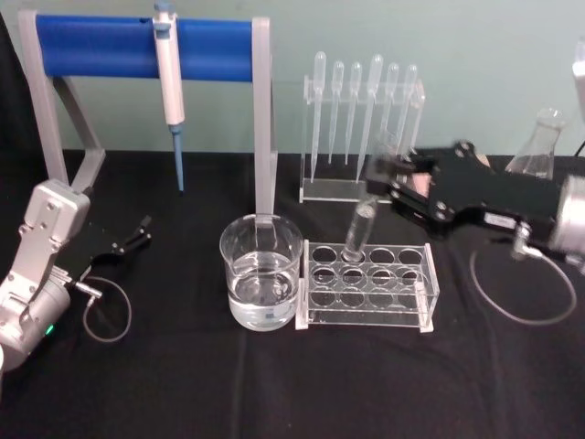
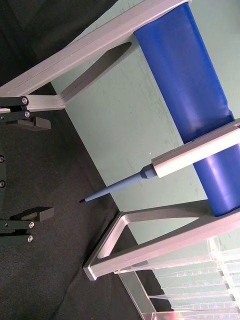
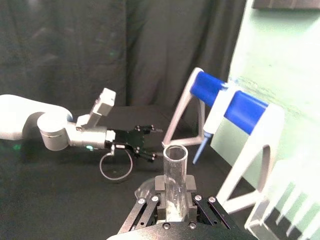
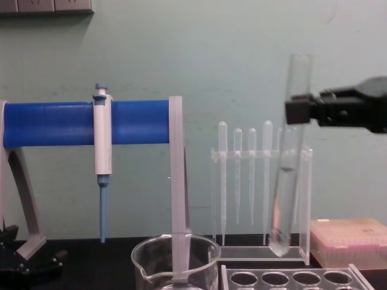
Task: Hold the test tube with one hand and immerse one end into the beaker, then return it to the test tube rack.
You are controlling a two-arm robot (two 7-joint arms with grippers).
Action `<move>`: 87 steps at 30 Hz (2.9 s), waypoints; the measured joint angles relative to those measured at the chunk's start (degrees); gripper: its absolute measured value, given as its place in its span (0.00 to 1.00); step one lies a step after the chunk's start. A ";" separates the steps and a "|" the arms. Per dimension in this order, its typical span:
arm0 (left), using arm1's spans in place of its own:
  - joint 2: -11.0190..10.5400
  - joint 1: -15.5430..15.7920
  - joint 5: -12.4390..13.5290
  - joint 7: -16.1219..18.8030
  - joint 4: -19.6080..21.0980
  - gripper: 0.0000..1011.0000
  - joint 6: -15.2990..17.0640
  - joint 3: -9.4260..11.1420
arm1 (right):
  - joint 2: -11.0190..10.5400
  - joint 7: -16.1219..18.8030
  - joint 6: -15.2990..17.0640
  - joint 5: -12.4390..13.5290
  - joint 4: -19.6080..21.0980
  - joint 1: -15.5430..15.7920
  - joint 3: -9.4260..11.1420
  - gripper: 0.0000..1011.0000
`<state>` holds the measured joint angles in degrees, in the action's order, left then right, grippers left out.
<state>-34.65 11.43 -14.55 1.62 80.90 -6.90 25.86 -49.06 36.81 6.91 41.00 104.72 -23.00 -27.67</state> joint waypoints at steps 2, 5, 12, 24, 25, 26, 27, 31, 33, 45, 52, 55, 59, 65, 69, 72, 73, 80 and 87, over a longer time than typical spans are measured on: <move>0.00 0.00 0.00 0.00 0.00 0.99 0.00 0.00 | -0.34 -0.26 -0.76 0.73 -0.48 1.87 0.93 0.22; 0.00 0.00 0.00 0.00 0.00 0.99 0.00 0.00 | -0.10 -0.24 -1.49 1.25 -1.83 3.22 1.61 0.22; 0.00 0.00 0.00 0.00 0.00 0.99 0.00 0.00 | 1.55 0.24 -2.25 0.71 -4.72 3.75 1.76 0.22; 0.00 0.00 0.00 0.00 0.00 0.99 0.00 0.00 | 4.49 1.18 -2.74 -1.51 -9.08 3.02 0.90 0.22; 0.00 0.00 0.00 0.00 0.00 0.99 0.00 0.00 | 4.70 1.28 -2.76 -1.59 -9.38 2.96 0.83 0.22; 0.00 0.00 0.00 0.00 0.00 0.99 0.00 0.00 | 4.89 1.40 -2.77 -1.68 -9.70 2.89 0.76 0.22; 0.00 0.00 0.00 0.00 0.00 0.99 0.00 0.00 | 5.07 1.48 -2.79 -1.73 -9.96 2.83 0.70 0.22; 0.00 0.00 0.00 0.00 0.00 0.99 0.00 0.00 | 6.13 1.99 -2.95 -2.10 -11.46 2.32 0.37 0.22; 0.00 0.00 0.00 0.00 0.00 0.99 0.00 0.00 | 6.41 2.11 -2.98 -2.22 -11.84 2.18 0.26 0.22; 0.00 0.00 0.00 0.00 0.00 0.99 0.00 0.00 | 8.04 2.31 -3.37 -4.26 -14.32 2.05 -0.88 0.22; 0.00 0.00 0.00 0.00 0.00 0.99 0.00 0.00 | 8.87 2.56 -3.74 -4.88 -15.63 2.35 -1.29 0.22; 0.00 0.00 0.00 0.00 0.00 0.99 0.00 0.00 | 9.22 2.87 -3.87 -5.03 -16.20 2.43 -1.44 0.22; 0.00 0.00 0.00 0.00 0.00 0.99 0.00 0.00 | 9.66 3.19 -3.88 -5.41 -17.03 2.35 -1.73 0.22; 0.00 0.00 0.00 0.00 0.00 0.99 0.00 0.00 | 9.79 3.19 -3.87 -5.78 -17.27 2.24 -1.87 0.22; 0.00 0.00 0.00 0.00 0.00 0.99 0.00 0.00 | 9.79 3.18 -3.87 -5.75 -17.23 2.24 -1.86 0.22; 0.00 0.00 0.00 0.00 0.00 0.99 0.00 0.00 | 9.78 3.18 -3.85 -5.73 -17.18 2.24 -1.85 0.22; 0.00 0.00 0.00 0.00 0.00 0.99 0.00 0.00 | 9.78 3.18 -3.85 -5.73 -17.18 2.24 -1.85 0.22; 0.00 0.00 0.00 0.00 0.00 0.99 0.00 0.00 | 9.75 3.15 -3.82 -5.60 -17.13 2.25 -1.81 0.32; 0.00 0.00 0.00 0.00 0.00 0.99 0.00 0.00 | 9.72 3.15 -3.80 -5.55 -17.09 2.25 -1.77 0.53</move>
<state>-34.65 11.43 -14.55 1.62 80.90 -6.90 25.86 -39.34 39.95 3.11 35.45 87.62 -20.75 -29.45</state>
